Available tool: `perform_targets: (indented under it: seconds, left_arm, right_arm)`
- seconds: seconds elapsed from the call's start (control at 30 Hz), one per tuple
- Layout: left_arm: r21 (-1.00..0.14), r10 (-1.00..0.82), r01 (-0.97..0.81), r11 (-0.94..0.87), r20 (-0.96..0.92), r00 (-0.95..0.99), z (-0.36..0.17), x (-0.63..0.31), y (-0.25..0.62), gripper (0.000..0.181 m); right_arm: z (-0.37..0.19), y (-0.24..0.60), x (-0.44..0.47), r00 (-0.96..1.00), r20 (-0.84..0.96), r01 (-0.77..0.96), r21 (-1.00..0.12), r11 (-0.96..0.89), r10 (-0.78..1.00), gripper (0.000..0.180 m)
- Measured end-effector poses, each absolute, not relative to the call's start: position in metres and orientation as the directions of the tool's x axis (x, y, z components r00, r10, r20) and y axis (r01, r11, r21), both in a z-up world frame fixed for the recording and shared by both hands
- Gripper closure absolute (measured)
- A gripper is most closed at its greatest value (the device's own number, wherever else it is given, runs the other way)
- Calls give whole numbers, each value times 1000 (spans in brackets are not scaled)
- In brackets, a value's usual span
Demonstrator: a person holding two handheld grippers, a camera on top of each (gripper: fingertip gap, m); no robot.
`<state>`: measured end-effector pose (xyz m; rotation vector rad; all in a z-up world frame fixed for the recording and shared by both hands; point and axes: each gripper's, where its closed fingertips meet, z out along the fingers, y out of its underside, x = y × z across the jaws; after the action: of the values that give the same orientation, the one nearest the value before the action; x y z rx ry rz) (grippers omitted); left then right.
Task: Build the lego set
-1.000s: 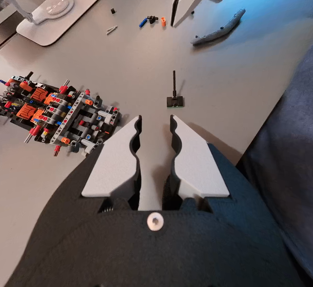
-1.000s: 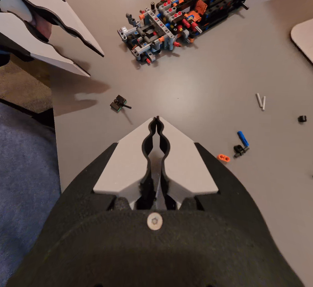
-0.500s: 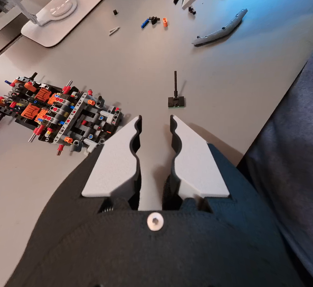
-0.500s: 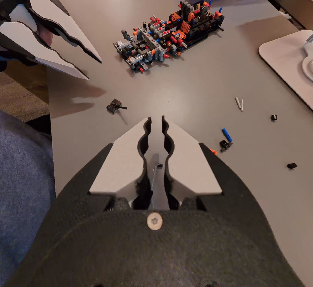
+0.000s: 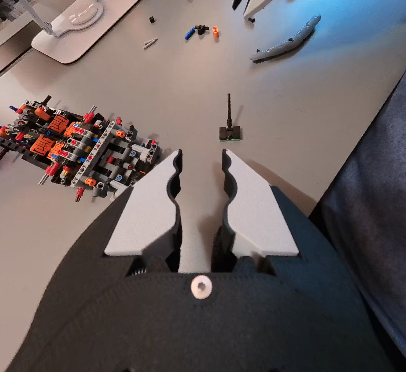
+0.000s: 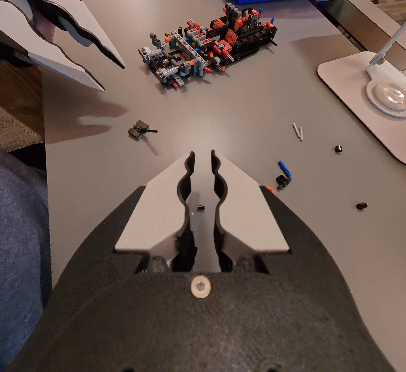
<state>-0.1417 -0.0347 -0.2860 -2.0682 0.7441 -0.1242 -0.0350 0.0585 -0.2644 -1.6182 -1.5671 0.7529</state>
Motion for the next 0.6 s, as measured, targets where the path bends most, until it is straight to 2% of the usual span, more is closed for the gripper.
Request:
perform_targets:
  seconds: [0.47, 0.6]
  left_arm:
    - [-785, -560, -462, -413, -181, 809, -289, -140, -35, 147]
    - [-789, -555, -460, -408, -186, 811, -286, -141, -36, 147]
  right_arm:
    - [-261, 70, -29, 107, 73, 536, -844, 4, 992, 164]
    - [-241, 94, -9, 186, 106, 517, -856, -6, 977, 162]
